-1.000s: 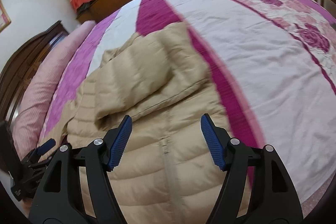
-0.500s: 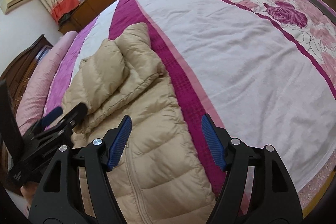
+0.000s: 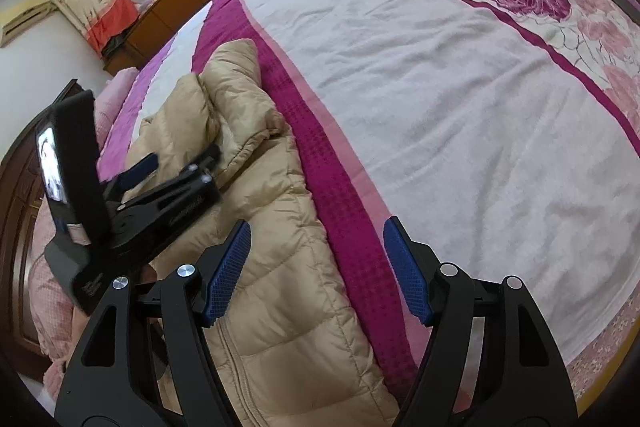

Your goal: Fold large clothes

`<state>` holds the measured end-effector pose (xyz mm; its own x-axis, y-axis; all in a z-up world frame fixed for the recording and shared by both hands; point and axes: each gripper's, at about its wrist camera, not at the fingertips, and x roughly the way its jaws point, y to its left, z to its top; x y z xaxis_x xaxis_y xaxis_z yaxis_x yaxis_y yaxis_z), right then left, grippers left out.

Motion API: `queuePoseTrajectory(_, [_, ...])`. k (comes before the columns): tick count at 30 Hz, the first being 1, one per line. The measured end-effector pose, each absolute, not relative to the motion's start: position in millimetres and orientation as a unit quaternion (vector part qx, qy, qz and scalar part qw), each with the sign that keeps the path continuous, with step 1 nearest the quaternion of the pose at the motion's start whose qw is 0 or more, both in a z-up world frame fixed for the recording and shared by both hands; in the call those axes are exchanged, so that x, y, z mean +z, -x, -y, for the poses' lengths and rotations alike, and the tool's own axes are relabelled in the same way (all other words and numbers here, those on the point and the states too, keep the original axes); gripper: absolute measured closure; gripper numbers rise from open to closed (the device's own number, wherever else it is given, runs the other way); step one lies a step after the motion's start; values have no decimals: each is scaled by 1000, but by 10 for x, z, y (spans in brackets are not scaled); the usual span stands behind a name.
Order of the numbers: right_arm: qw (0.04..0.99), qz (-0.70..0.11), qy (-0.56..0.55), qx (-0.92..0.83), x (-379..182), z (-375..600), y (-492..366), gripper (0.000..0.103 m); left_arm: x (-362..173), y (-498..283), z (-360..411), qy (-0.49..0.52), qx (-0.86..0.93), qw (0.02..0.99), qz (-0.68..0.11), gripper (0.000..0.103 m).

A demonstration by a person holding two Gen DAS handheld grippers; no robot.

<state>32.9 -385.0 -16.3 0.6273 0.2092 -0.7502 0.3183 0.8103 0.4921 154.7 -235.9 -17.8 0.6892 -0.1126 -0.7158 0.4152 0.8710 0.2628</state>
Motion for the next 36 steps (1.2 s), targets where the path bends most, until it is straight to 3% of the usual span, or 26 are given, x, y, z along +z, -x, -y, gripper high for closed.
queuePoseTrajectory(2, [848, -431, -308, -31, -176, 3857, -326, 34, -140, -1561, 2304, -194, -165, 894, -367, 79])
queuePoseTrajectory(5, [848, -431, -306, -30, -182, 3848, -347, 34, 36, -1605, 2119, -154, -183, 897, -371, 90])
queuePoseTrajectory(8, [847, -430, -311, -25, -182, 3826, -398, 34, 287, -1663, 1874, -114, -184, 907, -362, 91])
queuePoseTrajectory(19, [858, -424, -291, 9, -51, 3530, -747, 34, 991, -1736, 856, -48, -128, 941, -311, 91])
queuePoseTrajectory(31, [871, -435, -228, -16, -3, 3497, -1374, 34, 262, -1763, -190, 45, -56, 913, -403, 91])
queuePoseTrajectory(33, [870, -442, -216, -20, -15, 3504, -1465, 34, 116, -1748, -253, 46, -52, 906, -417, 87])
queuePoseTrajectory(34, [870, -446, -207, -21, -18, 3500, -1514, 34, 82, -1723, -275, 43, -50, 906, -418, 78])
queuePoseTrajectory(35, [871, -449, -201, -21, -18, 3505, -1542, 34, 47, -1697, -301, 40, -49, 906, -419, 61])
queuePoseTrajectory(36, [871, -452, -191, -21, -16, 3500, -1580, 34, 34, -1668, -330, 39, -55, 907, -417, 53])
